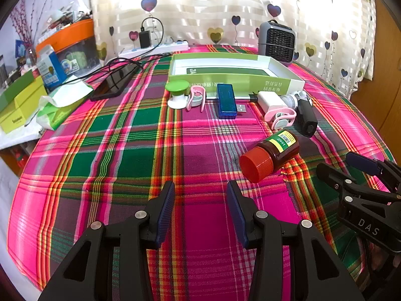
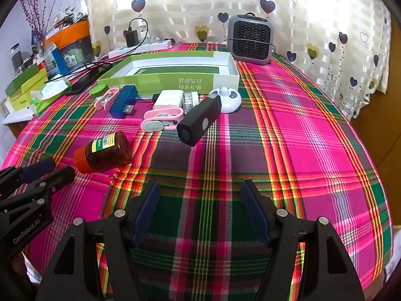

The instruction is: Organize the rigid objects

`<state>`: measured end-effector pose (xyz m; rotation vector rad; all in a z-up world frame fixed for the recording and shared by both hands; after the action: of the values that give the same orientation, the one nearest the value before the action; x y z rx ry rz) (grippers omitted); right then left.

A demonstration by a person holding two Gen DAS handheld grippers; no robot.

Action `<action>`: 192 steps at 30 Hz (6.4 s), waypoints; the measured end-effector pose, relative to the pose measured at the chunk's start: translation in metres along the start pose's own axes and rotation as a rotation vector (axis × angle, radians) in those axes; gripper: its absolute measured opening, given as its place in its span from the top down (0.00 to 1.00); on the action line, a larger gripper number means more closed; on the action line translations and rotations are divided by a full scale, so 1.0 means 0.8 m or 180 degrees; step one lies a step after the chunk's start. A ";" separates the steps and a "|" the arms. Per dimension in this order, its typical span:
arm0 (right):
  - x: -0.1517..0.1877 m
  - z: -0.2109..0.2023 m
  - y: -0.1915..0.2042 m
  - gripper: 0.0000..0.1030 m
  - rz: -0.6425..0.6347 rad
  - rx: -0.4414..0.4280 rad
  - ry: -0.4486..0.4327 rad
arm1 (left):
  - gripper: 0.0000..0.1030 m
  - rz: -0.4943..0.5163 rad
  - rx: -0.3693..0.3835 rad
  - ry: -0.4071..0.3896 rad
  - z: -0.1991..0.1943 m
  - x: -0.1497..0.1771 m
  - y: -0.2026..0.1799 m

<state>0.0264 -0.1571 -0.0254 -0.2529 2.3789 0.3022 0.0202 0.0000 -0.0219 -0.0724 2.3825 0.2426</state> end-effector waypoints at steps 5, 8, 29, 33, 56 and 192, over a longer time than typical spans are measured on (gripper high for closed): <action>-0.001 0.000 0.003 0.35 -0.0004 -0.0003 -0.0003 | 0.60 0.0001 0.0000 0.0000 0.000 0.000 0.000; 0.000 0.000 0.000 0.35 0.0003 0.0002 0.0000 | 0.60 0.0000 0.0000 0.0000 0.000 0.000 0.000; 0.000 -0.001 0.002 0.35 0.0003 0.0002 -0.0002 | 0.60 0.0004 0.0006 0.0001 0.000 0.000 0.000; -0.001 0.000 0.003 0.35 0.0002 0.0003 -0.0003 | 0.60 0.0010 0.0011 -0.0002 0.000 0.000 0.000; -0.040 0.010 -0.011 0.34 0.0223 -0.0528 0.0006 | 0.60 0.0580 0.0949 -0.0249 -0.026 -0.015 -0.023; -0.186 0.039 -0.049 0.76 -0.0084 -0.0641 -0.0097 | 0.70 0.0782 0.1245 0.0025 0.080 -0.225 -0.058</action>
<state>0.1649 -0.1714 0.0480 -0.3704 2.3145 0.5306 0.2002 -0.0362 0.0475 0.4039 2.4007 -0.1129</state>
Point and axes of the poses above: each gripper's, at about its wrist camera, not at the fingertips, and z roughly the way its jaws point, y to its left, x to its underside, the point moved 3 cm from there along z, roughly the way its jaws point, and after that the axes turned 11 degrees about -x, right-handed, at the moved point
